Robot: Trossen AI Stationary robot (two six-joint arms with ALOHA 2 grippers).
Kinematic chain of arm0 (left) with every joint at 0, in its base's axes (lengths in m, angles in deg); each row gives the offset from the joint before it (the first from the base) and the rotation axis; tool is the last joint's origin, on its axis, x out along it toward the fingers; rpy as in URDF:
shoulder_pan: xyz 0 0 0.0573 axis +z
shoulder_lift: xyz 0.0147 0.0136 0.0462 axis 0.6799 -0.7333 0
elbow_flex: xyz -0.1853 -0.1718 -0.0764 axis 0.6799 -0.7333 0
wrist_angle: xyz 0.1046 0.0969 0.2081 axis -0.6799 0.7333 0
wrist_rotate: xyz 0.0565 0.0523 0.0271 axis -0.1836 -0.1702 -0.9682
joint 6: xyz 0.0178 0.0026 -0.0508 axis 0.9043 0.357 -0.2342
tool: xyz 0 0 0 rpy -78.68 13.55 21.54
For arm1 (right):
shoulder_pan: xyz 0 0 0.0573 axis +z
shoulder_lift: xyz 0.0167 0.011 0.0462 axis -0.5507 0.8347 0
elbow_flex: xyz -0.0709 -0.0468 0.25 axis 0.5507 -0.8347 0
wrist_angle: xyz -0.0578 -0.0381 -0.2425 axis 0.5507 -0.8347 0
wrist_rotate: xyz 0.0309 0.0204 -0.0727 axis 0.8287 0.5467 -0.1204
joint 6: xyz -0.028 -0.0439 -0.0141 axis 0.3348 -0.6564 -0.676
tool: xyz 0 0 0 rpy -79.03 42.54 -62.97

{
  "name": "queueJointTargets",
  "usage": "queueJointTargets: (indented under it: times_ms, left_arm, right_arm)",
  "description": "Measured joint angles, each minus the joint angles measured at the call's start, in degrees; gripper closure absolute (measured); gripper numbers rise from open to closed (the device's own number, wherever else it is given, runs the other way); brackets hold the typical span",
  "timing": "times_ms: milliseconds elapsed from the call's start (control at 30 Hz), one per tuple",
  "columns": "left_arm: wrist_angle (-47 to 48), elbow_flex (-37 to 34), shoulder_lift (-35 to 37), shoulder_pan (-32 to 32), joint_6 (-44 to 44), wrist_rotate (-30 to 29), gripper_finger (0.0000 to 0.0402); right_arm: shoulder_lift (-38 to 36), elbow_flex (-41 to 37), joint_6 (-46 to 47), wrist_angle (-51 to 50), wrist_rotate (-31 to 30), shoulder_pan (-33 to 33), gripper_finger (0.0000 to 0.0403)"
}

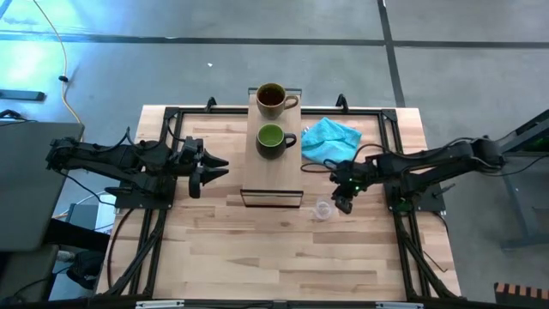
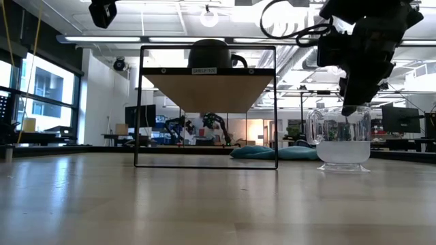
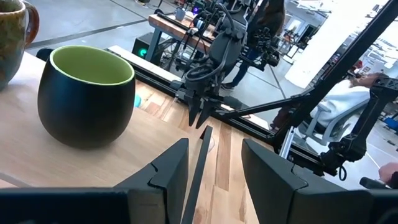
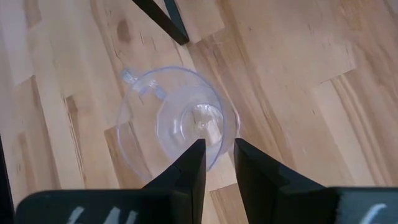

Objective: Stack small to large cups/mugs on shelf
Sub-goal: Put the transparent mug on the shelf

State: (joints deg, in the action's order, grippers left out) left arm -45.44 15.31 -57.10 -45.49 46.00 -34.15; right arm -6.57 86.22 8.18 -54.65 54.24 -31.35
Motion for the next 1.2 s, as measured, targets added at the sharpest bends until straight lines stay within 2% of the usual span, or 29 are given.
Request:
queueJointTargets:
  times_ms: [500, 733, 833, 1200]
  left_arm:
    - [0.15, 0.01, 0.01, -0.01, -0.02, 0.0, 0.0263]
    - [0.17, 0.02, 0.0, 0.0, -0.17, 0.0, 0.0263]
    - [0.17, 0.0, 0.0, 0.0, -0.17, -0.01, 0.0263]
    - [0.18, 0.02, 0.0, 0.0, -0.42, -0.02, 0.0263]
  right_arm:
    - [5.23, -0.02, -0.25, 1.68, 1.55, 0.0, 0.0331]
    - [5.78, -0.03, -0.81, 0.85, 1.57, -0.02, 0.0374]
    - [5.78, -0.02, -2.19, 0.73, 1.57, -0.02, 0.0397]
    - [5.78, 0.01, -12.06, 0.7, 0.89, -0.02, 0.04]
